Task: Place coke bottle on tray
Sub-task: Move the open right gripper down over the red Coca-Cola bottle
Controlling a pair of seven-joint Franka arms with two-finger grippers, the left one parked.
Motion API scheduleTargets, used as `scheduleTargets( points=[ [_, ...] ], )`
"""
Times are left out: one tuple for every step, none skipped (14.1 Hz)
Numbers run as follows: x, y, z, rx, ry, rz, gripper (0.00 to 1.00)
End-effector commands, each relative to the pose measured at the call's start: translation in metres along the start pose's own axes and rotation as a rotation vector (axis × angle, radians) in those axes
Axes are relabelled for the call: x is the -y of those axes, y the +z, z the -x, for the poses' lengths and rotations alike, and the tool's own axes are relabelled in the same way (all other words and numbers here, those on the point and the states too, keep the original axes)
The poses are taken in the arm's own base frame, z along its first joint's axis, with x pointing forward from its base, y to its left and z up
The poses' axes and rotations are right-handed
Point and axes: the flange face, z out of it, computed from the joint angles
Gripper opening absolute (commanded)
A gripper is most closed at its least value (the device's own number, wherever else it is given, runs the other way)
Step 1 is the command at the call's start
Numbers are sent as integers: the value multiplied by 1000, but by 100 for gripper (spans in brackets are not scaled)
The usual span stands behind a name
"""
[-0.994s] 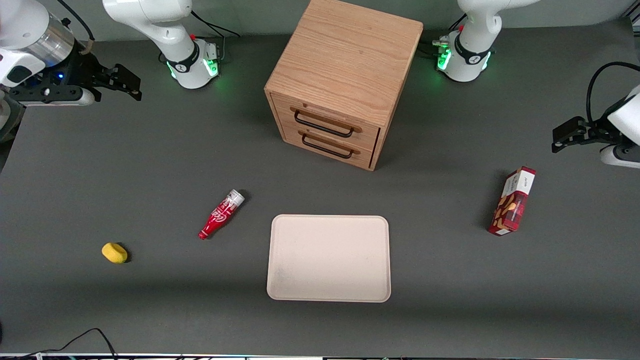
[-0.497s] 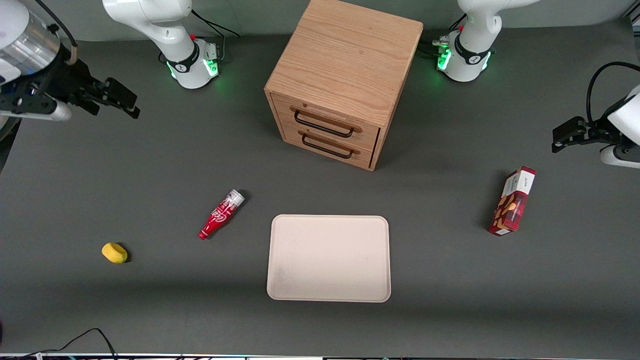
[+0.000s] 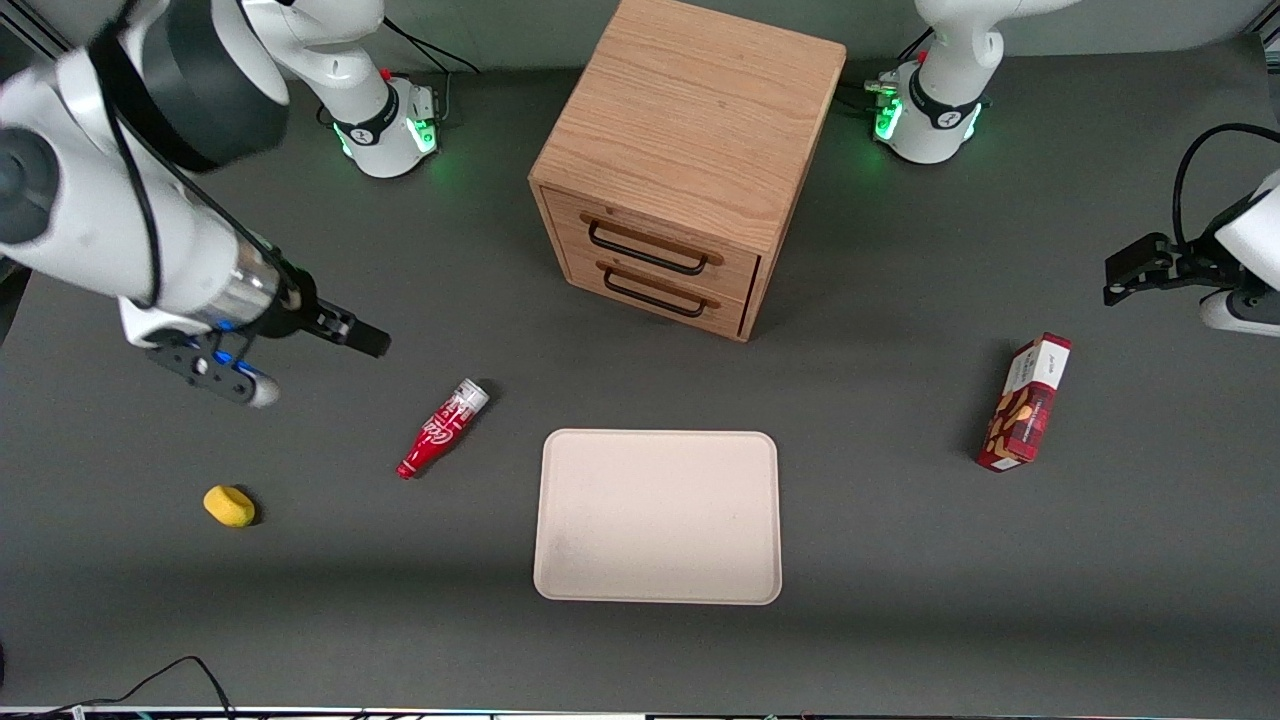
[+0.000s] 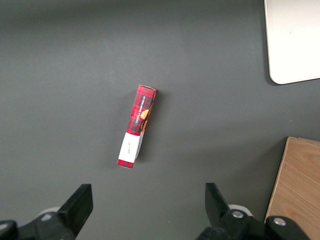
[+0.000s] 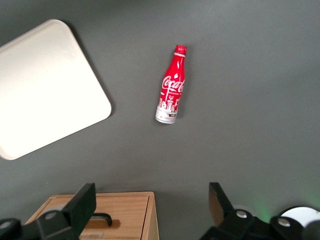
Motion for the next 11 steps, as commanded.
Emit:
scheduleTargets(
  points=[
    [7,48,-18,10,84,8,100],
    [10,72,-23,-6,105,17,100],
    [12,100,-33,-18,140,32,100],
    [16,121,-42,-29,161,33,100],
    [18,143,-51,-38,165,38,100],
    [20,164,-58,-52,159,41,100],
    [21,183,-65,-59,159,33,100],
    [21,203,-71,-57,166,26,100],
    [21,223,-72,-62,172,30,100],
    [19,237,-75,-82,173,30,100],
    [18,249,-75,-100,177,30,100]
  ],
)
